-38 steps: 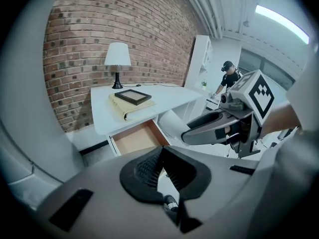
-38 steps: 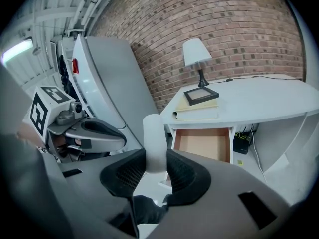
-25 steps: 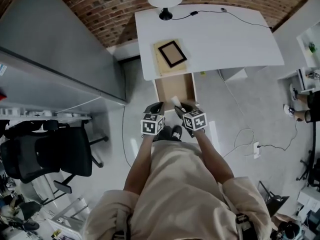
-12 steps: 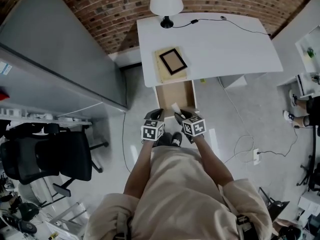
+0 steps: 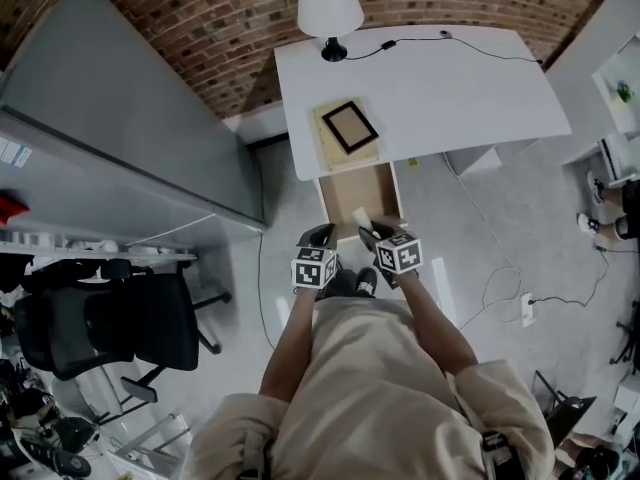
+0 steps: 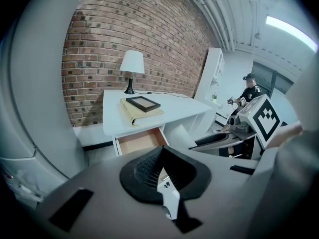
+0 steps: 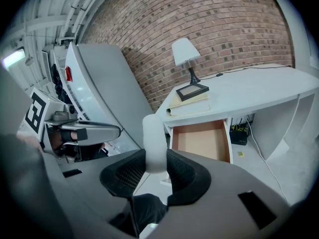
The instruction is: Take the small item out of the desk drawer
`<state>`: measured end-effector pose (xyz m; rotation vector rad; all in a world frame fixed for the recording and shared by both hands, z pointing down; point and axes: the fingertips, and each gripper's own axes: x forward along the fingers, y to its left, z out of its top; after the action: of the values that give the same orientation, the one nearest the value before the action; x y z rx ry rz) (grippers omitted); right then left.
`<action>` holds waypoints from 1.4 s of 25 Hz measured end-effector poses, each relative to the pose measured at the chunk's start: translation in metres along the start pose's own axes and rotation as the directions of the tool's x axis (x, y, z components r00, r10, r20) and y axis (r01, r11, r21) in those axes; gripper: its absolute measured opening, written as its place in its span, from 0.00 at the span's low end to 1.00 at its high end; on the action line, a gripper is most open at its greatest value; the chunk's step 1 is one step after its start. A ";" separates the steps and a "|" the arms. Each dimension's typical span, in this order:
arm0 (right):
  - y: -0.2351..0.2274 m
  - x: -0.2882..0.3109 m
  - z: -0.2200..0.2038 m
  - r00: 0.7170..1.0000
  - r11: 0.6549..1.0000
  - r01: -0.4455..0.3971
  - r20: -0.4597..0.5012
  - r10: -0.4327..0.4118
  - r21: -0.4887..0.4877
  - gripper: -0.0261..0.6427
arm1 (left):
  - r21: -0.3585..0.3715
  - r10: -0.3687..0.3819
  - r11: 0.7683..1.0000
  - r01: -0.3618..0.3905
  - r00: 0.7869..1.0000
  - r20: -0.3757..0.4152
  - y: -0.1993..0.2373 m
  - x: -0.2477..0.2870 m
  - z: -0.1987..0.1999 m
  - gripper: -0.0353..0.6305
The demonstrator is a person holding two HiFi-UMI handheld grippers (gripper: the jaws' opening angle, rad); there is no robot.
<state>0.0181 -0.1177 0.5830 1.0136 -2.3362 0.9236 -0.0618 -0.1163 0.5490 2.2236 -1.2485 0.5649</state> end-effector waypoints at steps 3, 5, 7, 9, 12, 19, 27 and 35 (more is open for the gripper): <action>-0.004 -0.002 0.003 1.000 1.000 0.001 0.011 -0.001 0.002 0.27 | 0.005 0.001 1.000 -0.001 1.000 0.006 -0.001 0.002 0.004 0.08; -0.007 -0.002 0.001 1.000 1.000 0.009 0.007 -0.009 0.008 0.27 | 0.001 -0.002 1.000 0.002 1.000 0.011 -0.001 0.002 0.006 0.08; -0.006 -0.002 0.001 1.000 1.000 0.007 0.008 -0.007 0.007 0.27 | -0.006 -0.002 1.000 0.002 1.000 0.014 -0.001 0.001 0.006 0.08; -0.004 -0.003 0.003 1.000 1.000 -0.003 0.014 0.003 0.002 0.27 | -0.010 -0.001 1.000 0.001 1.000 0.013 -0.002 0.000 0.005 0.08; -0.007 -0.004 0.000 1.000 1.000 0.005 0.008 -0.005 0.002 0.27 | -0.005 0.001 1.000 -0.001 1.000 0.008 -0.004 0.001 0.003 0.08; -0.016 -0.005 -0.005 1.000 1.000 0.014 0.002 -0.014 0.021 0.27 | 0.015 0.007 1.000 -0.007 1.000 0.014 -0.006 0.001 0.004 0.08; -0.020 -0.003 -0.006 1.000 0.999 0.030 0.000 -0.030 0.031 0.27 | 0.024 0.010 1.000 -0.010 1.000 0.014 0.001 0.000 0.006 0.08; -0.021 -0.002 -0.006 0.999 0.999 0.033 -0.009 -0.033 0.016 0.27 | 0.020 0.002 1.000 -0.002 1.000 0.017 0.001 0.005 0.007 0.08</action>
<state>0.0364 -0.1234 0.5939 1.0488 -2.3013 0.9340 -0.0594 -0.1242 0.5463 2.2481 -1.2589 0.5626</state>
